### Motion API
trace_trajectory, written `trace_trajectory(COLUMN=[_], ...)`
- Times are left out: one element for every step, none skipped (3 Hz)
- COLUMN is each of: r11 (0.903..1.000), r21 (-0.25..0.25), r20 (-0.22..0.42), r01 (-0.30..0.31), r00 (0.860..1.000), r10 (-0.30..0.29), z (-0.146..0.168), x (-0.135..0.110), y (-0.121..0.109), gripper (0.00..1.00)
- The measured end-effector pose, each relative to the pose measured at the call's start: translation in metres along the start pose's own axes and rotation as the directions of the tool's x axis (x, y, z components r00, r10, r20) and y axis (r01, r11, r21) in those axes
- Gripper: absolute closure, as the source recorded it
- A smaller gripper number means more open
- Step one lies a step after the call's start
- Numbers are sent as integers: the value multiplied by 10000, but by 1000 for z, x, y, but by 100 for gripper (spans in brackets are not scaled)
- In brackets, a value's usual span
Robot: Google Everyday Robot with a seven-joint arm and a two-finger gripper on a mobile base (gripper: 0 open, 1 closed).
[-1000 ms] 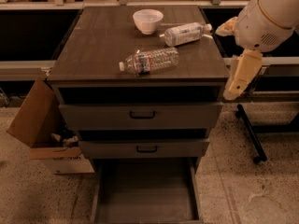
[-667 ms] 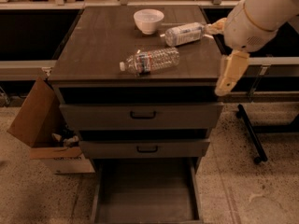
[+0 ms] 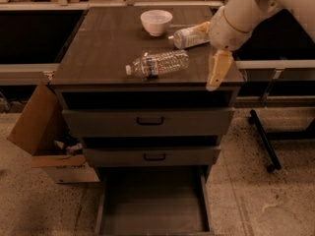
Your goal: Place water bottle into bottom drawer
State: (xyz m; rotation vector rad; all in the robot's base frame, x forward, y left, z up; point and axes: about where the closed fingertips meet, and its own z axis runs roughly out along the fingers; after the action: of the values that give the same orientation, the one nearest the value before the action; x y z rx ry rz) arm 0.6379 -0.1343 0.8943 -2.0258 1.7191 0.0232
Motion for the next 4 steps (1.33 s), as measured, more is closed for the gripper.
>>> trace_trajectory(r11=[9990,9950,9872,9816], r21=[-158,-264,-431,-642], r20=[223,393,519,621], r01=[411,959,1534,1797], r00=[9989,9947,9872,9825], r10=[-407,-948,-1511,-1758], z=[21,40,62,77], x=[-9,-27,-51,-65], y=[-17,-28,-34,-34], gripper=[0,0,0,0])
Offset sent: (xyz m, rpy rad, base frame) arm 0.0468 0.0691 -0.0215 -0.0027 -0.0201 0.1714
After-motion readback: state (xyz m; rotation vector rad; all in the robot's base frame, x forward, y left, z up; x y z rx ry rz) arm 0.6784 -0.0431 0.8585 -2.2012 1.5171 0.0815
